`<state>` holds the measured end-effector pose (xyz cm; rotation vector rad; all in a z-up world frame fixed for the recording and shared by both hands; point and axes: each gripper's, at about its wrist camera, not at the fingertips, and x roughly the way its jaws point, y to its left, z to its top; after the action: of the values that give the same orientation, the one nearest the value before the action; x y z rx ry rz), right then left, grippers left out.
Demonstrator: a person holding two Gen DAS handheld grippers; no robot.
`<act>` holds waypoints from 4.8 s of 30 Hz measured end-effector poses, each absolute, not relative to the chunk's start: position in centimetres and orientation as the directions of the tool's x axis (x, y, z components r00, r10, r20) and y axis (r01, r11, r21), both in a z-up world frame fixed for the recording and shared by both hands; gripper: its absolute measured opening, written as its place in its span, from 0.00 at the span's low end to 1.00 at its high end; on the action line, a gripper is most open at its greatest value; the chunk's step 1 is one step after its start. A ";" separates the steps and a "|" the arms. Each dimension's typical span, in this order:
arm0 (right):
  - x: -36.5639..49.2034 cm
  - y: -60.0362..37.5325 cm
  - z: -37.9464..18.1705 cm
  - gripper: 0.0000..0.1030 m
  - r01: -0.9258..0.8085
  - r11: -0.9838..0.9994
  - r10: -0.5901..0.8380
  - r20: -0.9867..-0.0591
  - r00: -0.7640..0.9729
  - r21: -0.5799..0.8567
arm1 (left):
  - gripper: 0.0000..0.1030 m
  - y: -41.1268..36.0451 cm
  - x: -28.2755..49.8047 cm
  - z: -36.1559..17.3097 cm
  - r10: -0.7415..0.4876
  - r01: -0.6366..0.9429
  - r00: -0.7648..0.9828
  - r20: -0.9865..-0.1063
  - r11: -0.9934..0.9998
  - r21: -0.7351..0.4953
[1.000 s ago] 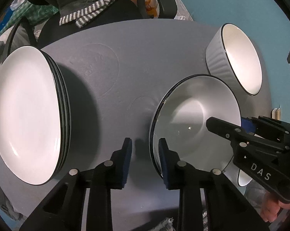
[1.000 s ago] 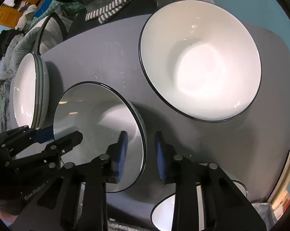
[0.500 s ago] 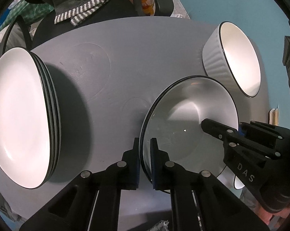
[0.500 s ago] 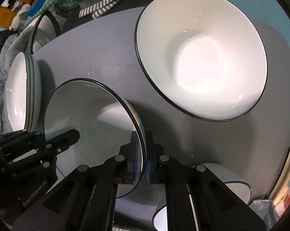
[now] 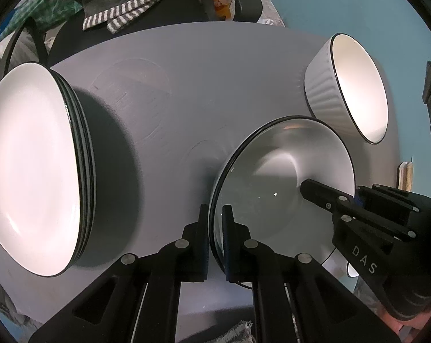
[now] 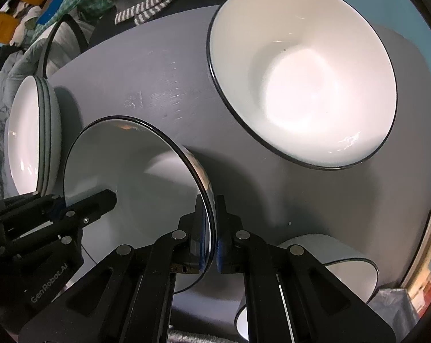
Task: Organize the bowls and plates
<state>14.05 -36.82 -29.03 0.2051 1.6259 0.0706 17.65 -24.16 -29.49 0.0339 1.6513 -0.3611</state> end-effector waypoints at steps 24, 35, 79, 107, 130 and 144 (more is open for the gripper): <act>14.0 -37.9 -21.8 0.05 0.159 0.978 0.129 -0.991 0.041 0.134 | 0.08 -27.0 18.4 -21.9 -0.209 0.377 -0.043 -0.977 0.902 -0.209; 15.6 -41.0 -19.5 0.05 0.220 0.966 0.117 -0.990 0.079 0.131 | 0.08 -30.2 20.4 -20.8 -0.228 0.442 -0.011 -0.974 0.872 -0.209; 20.5 -47.4 -23.5 0.11 0.277 0.944 0.188 -0.982 -0.015 0.176 | 0.10 -34.6 25.2 -26.5 -0.132 0.399 -0.085 -0.988 0.904 -0.156; 17.6 -46.7 -18.9 0.38 0.239 0.968 0.058 -0.995 0.077 0.075 | 0.49 -33.6 21.6 -21.1 -0.159 0.448 0.058 -0.986 0.886 -0.116; 7.7 -47.6 -18.8 0.55 0.422 0.897 0.091 -0.990 0.108 0.129 | 0.50 -33.5 15.4 -20.8 -0.168 0.587 0.035 -0.985 0.801 -0.116; 3.1 -49.3 -21.2 0.55 0.534 0.830 0.114 -0.987 0.117 0.159 | 0.57 -35.3 12.3 -23.8 -0.138 0.667 -0.026 -0.990 0.735 -0.120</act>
<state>3.09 -49.34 -21.21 0.5564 1.4402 -0.3323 12.34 -35.33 -23.81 0.4590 1.4651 -0.6804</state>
